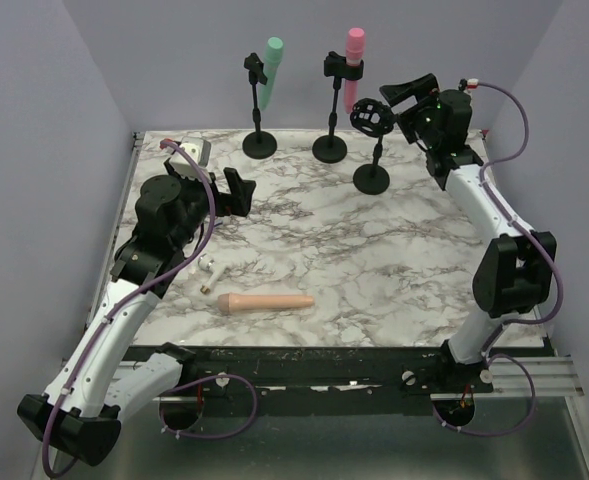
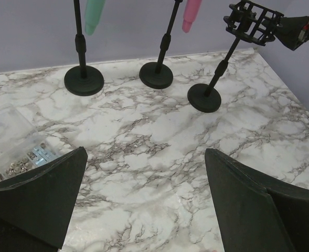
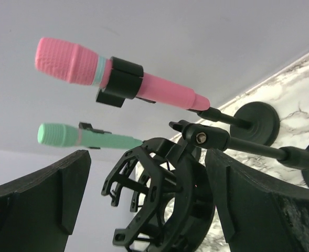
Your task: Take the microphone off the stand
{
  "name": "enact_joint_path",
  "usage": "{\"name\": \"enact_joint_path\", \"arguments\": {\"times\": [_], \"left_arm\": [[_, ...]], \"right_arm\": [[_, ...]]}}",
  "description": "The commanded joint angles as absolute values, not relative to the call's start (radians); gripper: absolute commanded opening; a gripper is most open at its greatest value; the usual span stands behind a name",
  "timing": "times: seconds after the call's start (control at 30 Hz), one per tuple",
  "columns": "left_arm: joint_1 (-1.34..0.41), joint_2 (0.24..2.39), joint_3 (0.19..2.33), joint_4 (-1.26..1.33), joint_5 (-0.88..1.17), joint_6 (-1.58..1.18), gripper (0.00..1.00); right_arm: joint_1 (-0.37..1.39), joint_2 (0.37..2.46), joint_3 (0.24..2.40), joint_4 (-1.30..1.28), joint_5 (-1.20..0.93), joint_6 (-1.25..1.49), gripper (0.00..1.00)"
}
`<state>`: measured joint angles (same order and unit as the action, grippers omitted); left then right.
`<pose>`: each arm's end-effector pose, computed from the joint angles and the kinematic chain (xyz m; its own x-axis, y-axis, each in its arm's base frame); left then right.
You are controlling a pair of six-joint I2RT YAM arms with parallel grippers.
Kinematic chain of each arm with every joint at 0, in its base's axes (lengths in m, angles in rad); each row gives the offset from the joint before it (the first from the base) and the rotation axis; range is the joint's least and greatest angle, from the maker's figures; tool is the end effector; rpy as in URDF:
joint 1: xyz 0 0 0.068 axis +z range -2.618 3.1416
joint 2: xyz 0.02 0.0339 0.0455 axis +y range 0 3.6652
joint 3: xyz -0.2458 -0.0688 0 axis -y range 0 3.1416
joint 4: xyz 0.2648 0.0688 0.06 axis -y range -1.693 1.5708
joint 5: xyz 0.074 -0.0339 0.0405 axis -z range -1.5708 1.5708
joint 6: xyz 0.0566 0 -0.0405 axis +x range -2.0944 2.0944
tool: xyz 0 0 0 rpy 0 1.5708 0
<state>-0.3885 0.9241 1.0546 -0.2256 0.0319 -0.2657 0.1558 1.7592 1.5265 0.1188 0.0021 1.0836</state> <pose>0.2368 -0.0989 0.3912 -0.1919 -0.2050 -0.9598 0.3706 0.8904 -0.2643 0.4616 0.0724 0.3374 -0.1879 0.8650 -0.4653 0.0275 0.4782 0.8778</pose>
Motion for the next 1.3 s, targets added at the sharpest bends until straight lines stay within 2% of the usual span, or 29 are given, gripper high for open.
{"name": "enact_joint_path", "arguments": {"times": [0.0,0.2,0.33,0.43,0.53,0.73,0.93,1.27], "left_arm": [[-0.394,0.938,1.082,-0.227,0.058,-0.278,0.99],[-0.394,0.952,1.083,-0.227,0.066,-0.282,0.98],[-0.395,0.962,1.087,-0.230,0.068,-0.282,0.99],[-0.394,0.966,1.090,-0.236,0.065,-0.281,0.99],[-0.394,0.967,1.090,-0.236,0.067,-0.281,0.99],[-0.394,0.965,1.090,-0.235,0.069,-0.282,0.99],[-0.394,0.964,1.092,-0.235,0.072,-0.285,0.99],[-0.394,0.965,1.092,-0.233,0.080,-0.288,0.99]], "right_arm": [[0.068,1.714,1.547,0.100,-0.209,0.881,1.00],[-0.059,1.859,1.722,0.025,-0.510,0.863,0.99],[-0.075,1.987,1.874,0.014,-0.705,0.890,0.96],[-0.076,2.037,1.888,0.089,-0.772,0.965,0.93],[-0.075,2.066,1.879,0.140,-0.793,1.012,0.79],[-0.067,2.099,1.877,0.155,-0.802,1.007,0.78],[-0.063,2.103,1.837,0.146,-0.804,0.988,0.67],[-0.058,2.106,1.785,0.153,-0.813,0.969,0.62]]}}
